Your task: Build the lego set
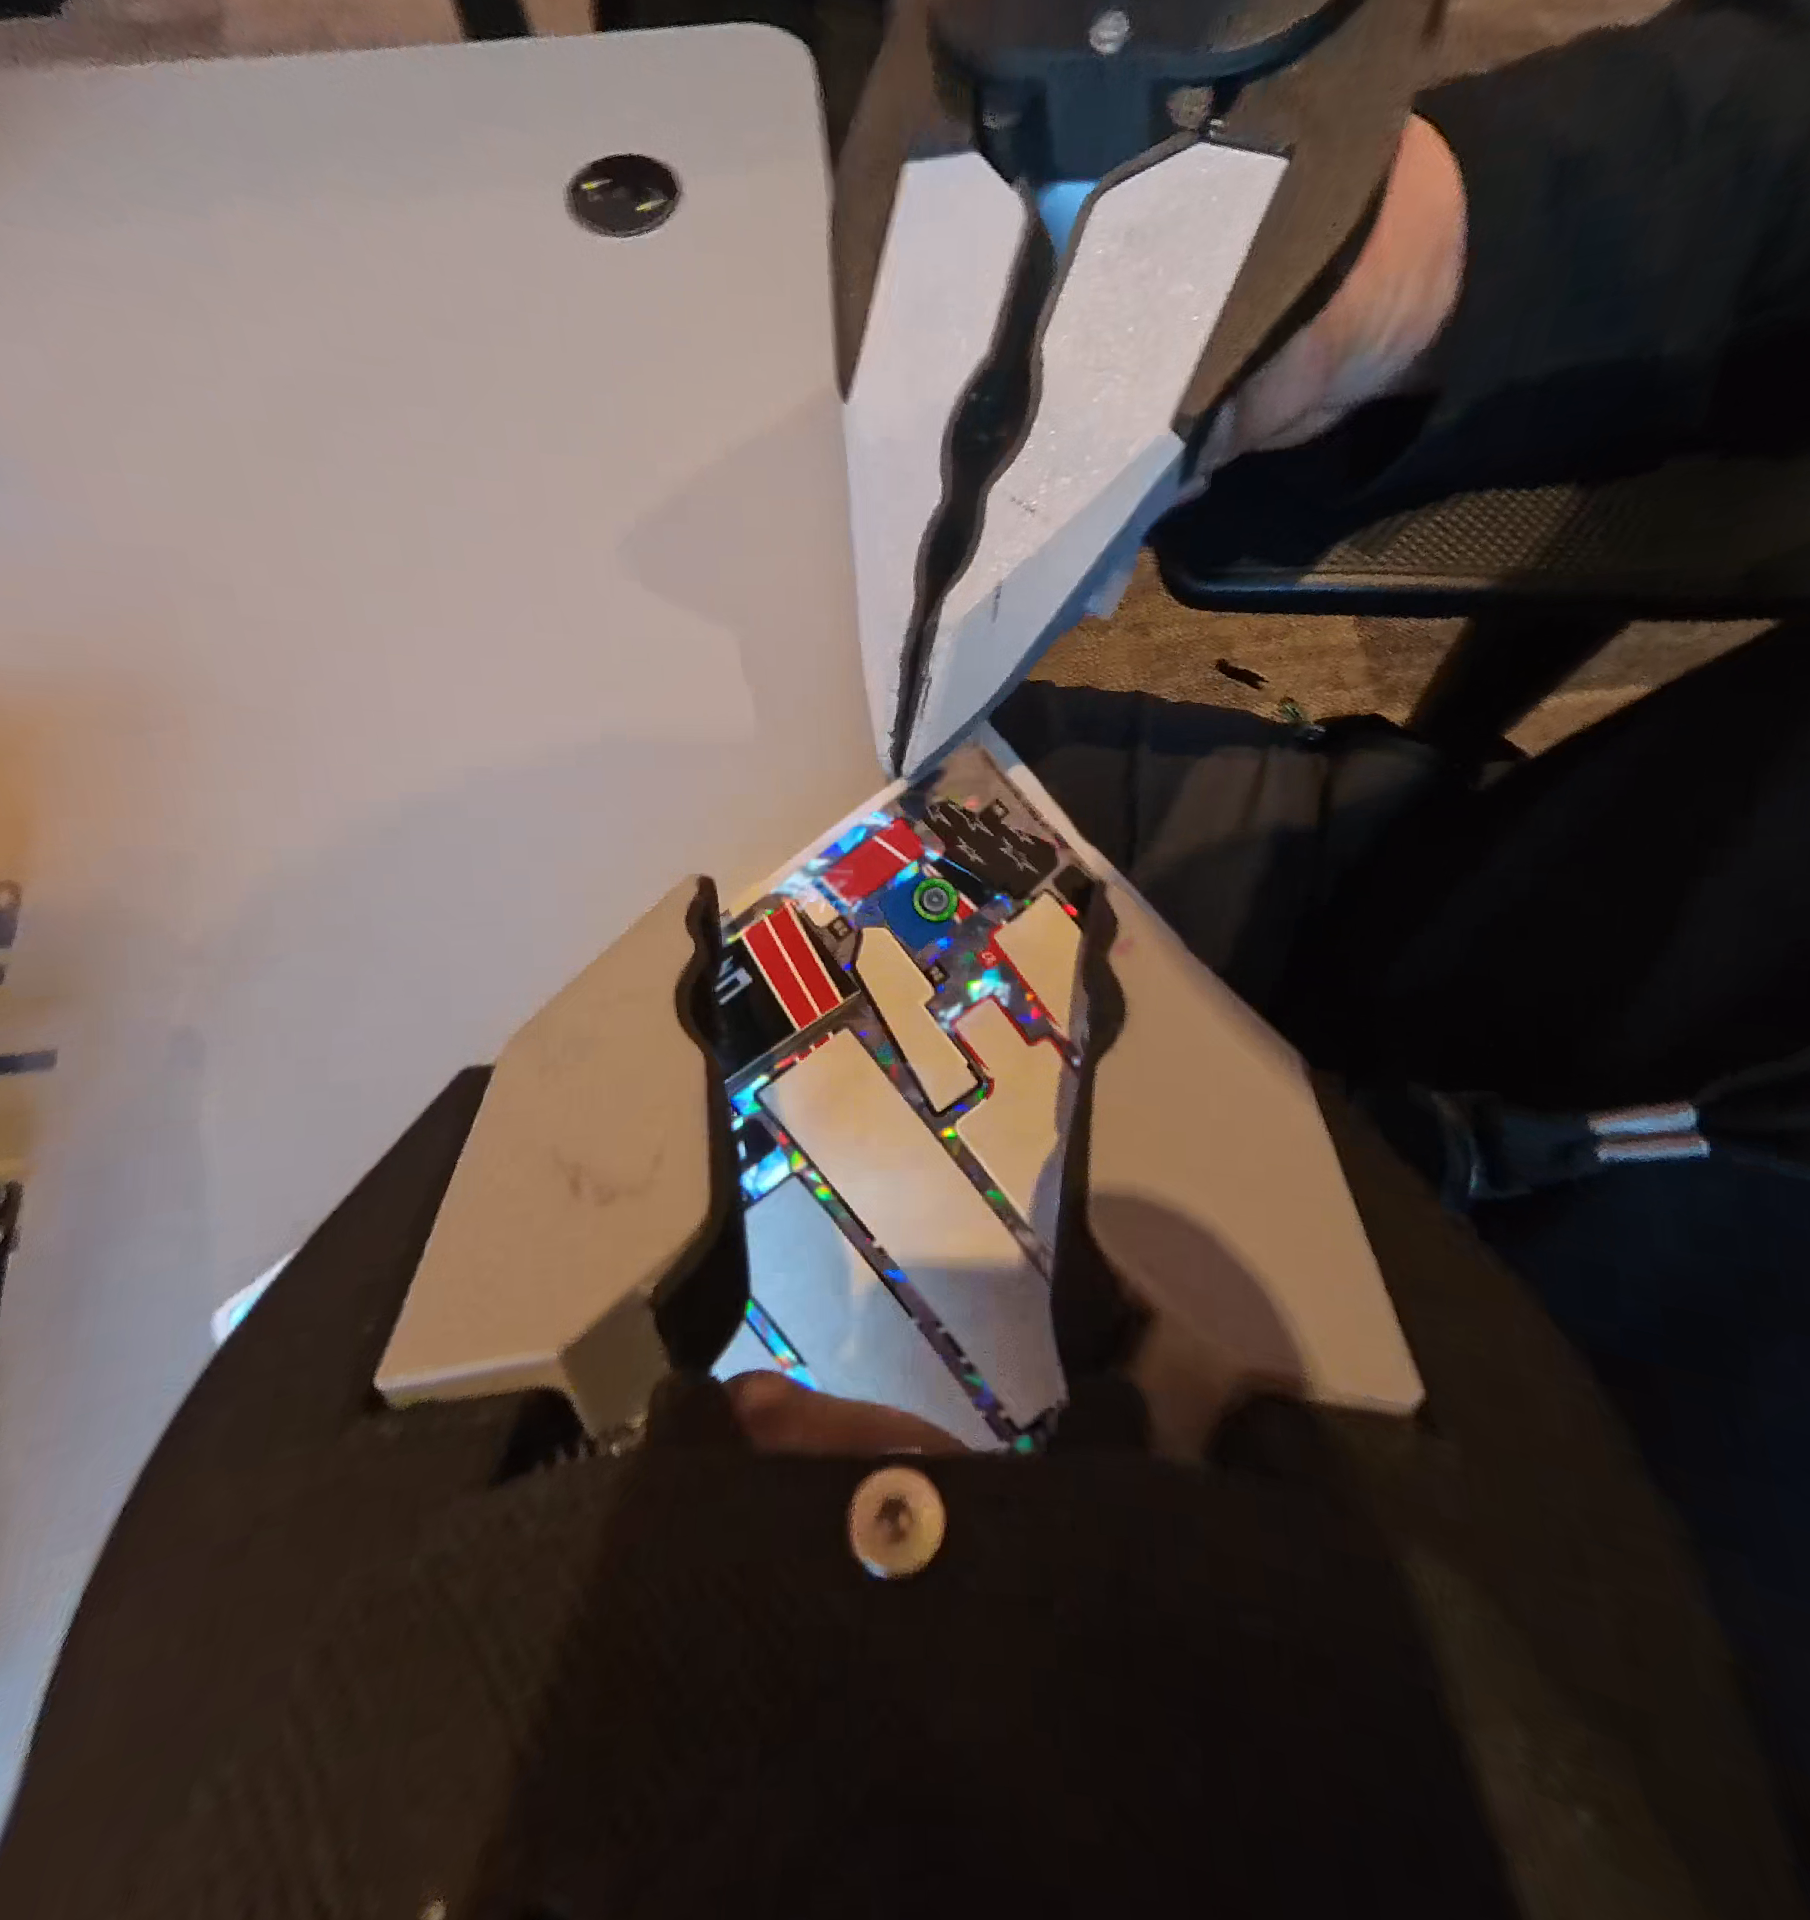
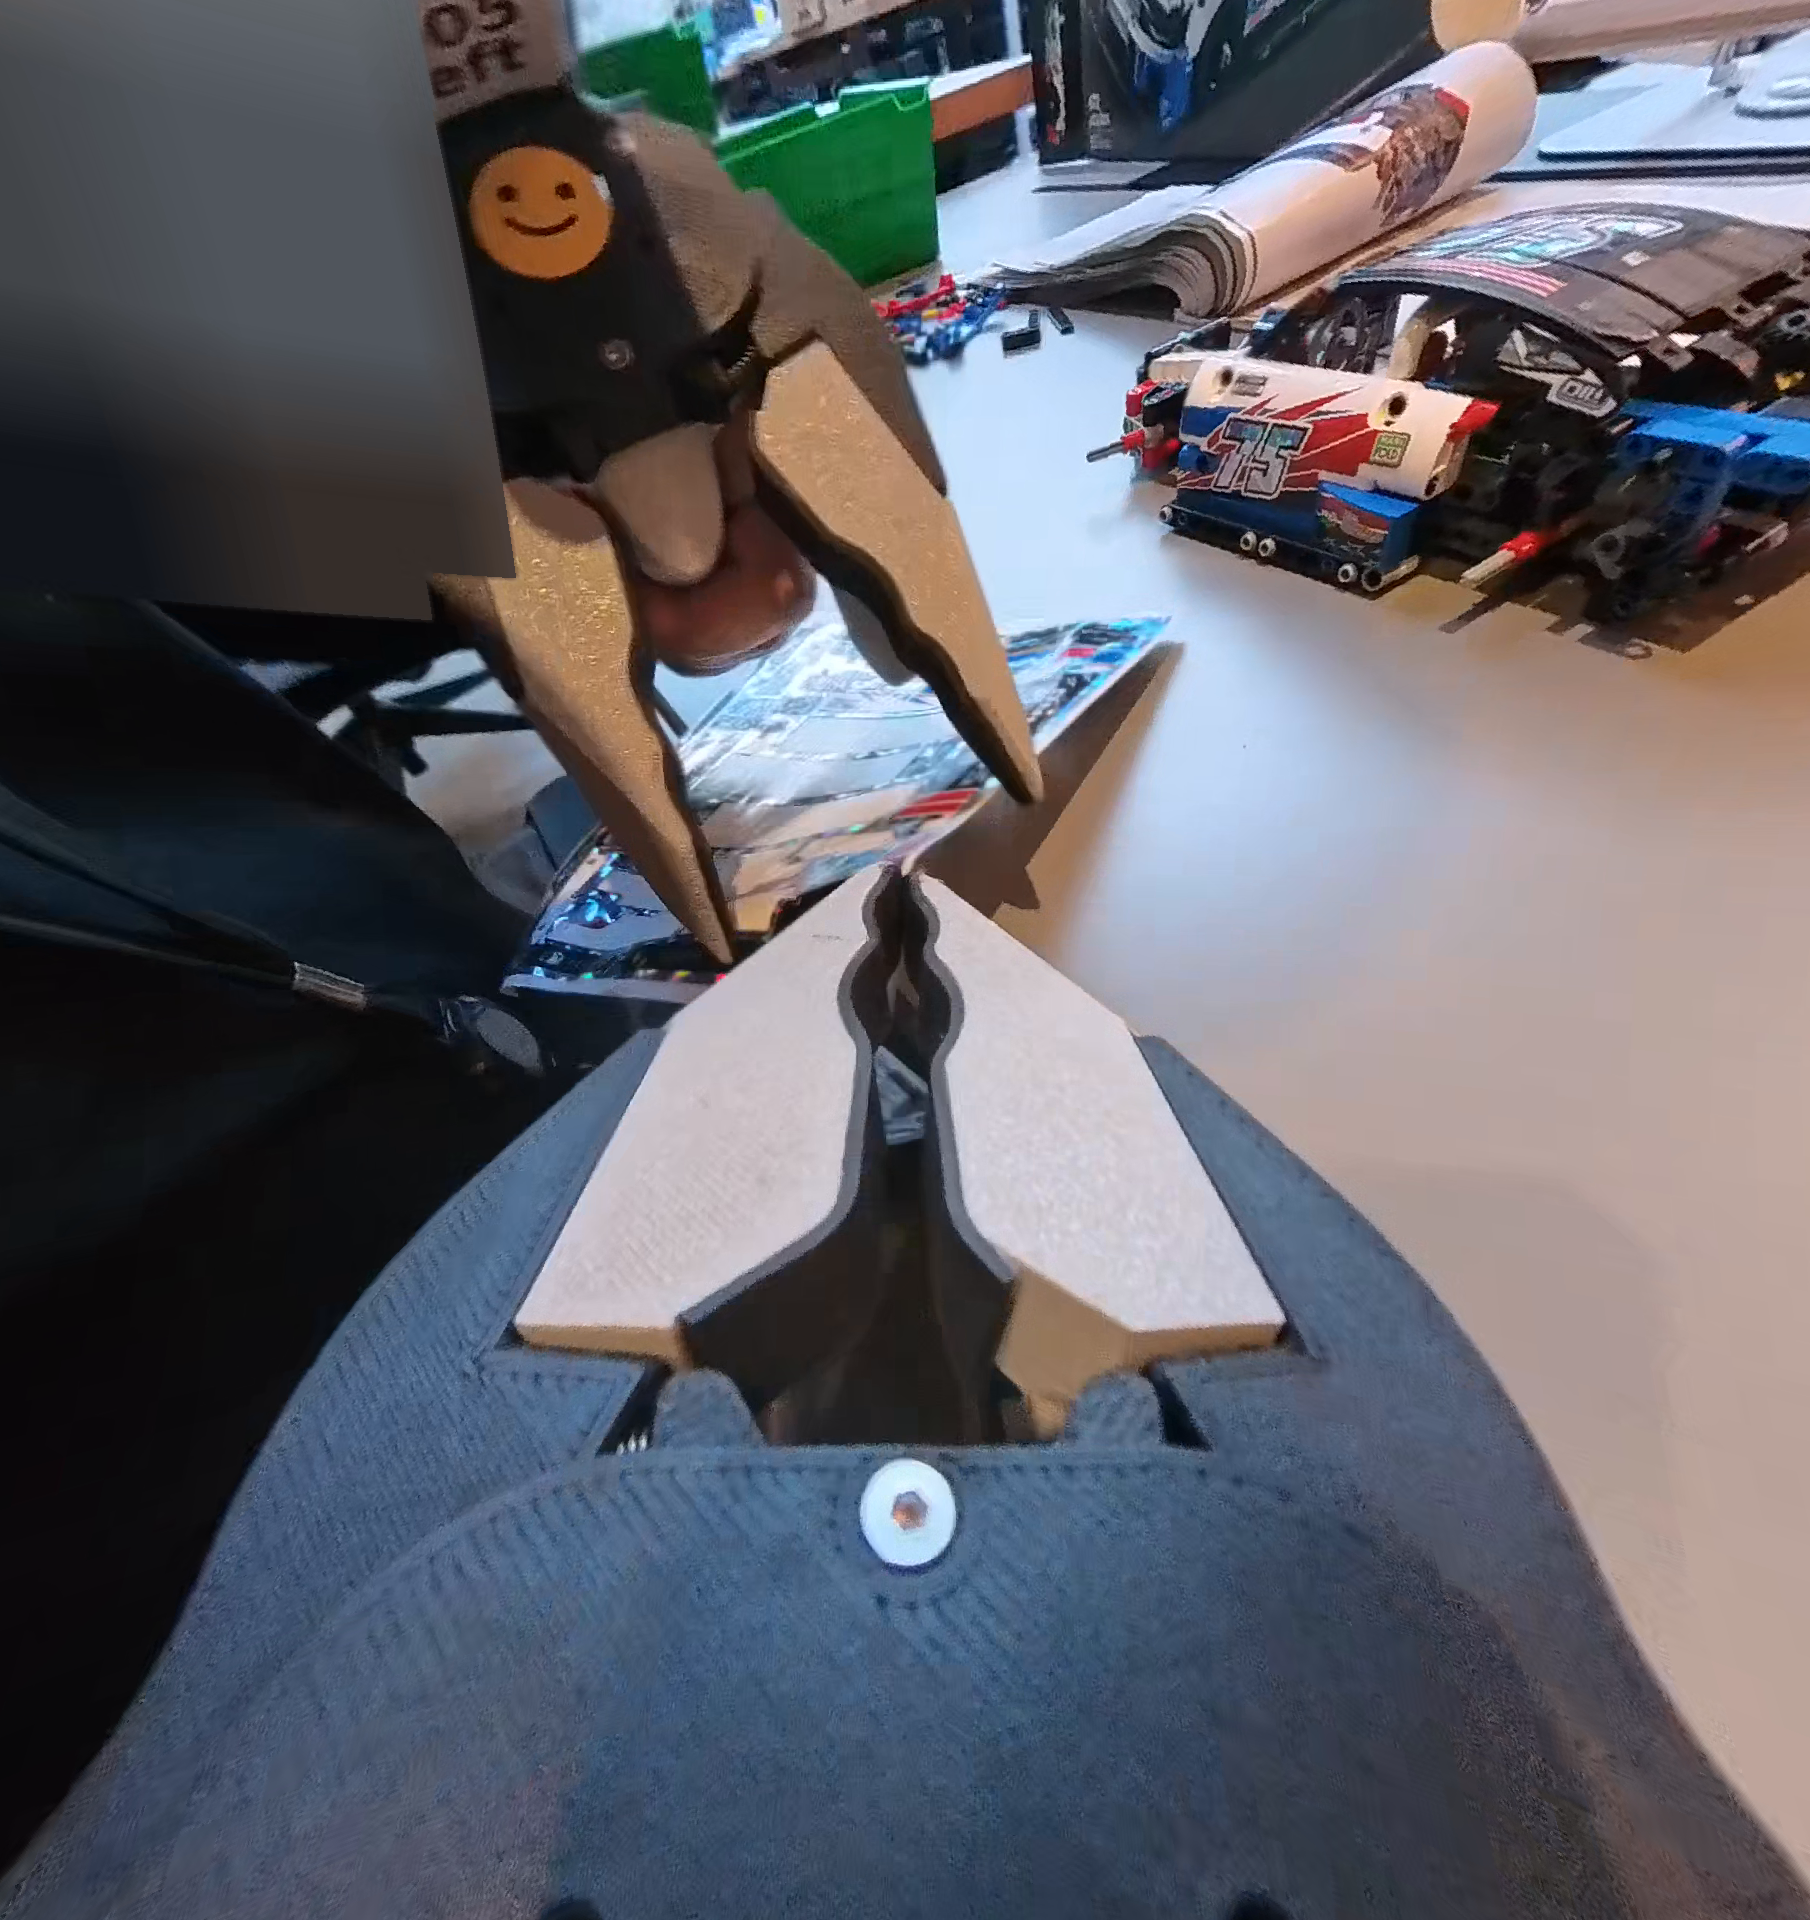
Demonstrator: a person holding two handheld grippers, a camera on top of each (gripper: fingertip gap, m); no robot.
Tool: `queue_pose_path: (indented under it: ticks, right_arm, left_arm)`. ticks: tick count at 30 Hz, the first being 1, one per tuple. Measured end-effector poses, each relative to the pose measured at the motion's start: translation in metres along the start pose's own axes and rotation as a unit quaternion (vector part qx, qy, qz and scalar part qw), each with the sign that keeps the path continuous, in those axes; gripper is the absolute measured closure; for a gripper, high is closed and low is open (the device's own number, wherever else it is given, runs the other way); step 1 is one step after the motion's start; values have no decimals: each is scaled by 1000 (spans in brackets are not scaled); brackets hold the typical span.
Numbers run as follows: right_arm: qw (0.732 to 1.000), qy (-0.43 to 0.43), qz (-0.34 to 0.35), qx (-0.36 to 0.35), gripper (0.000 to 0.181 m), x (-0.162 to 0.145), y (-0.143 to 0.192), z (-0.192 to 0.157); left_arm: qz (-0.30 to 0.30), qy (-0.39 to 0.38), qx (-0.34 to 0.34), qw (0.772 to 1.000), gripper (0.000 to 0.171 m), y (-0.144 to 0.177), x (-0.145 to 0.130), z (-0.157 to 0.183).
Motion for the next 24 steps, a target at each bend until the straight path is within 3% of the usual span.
queue_pose_path:
  ticks: [5,10,14,15,17,20,24]
  right_arm:
    - [1000,-29,-1,10,181,-3,-1,4]
    - [995,38,-67,-57,181,-3,-4,5]
    - [985,107,-118,-62,181,-3,-6,-1]
    - [981,126,-132,-67,151,-3,-9,-4]
    - [970,175,-147,-82,139,-5,-14,-11]
    - [938,278,-170,-116,125,-7,-24,-25]
    - [843,435,-237,-207,126,-13,-35,-24]
  left_arm:
    - [-42,60,84,994,117,4,-2,9]
    - [-66,21,70,995,130,-20,-19,14]
    - [-36,22,32,999,137,-17,-21,-2]
    - [-30,23,34,999,135,-12,-21,-5]
    - [-1,21,36,999,136,4,-22,-9]
    - [16,54,45,997,130,28,-32,-14]
    - [-16,109,95,989,112,59,-66,-3]
Point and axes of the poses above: each gripper's, where its closed fingertips meet, y back along the fingers, x out of its top, z = x × y across the jaws, the point moved 9 cm from there along y, back along the fingers, and after that the axes turned 11 degrees about -z, right-handed, at the moved point
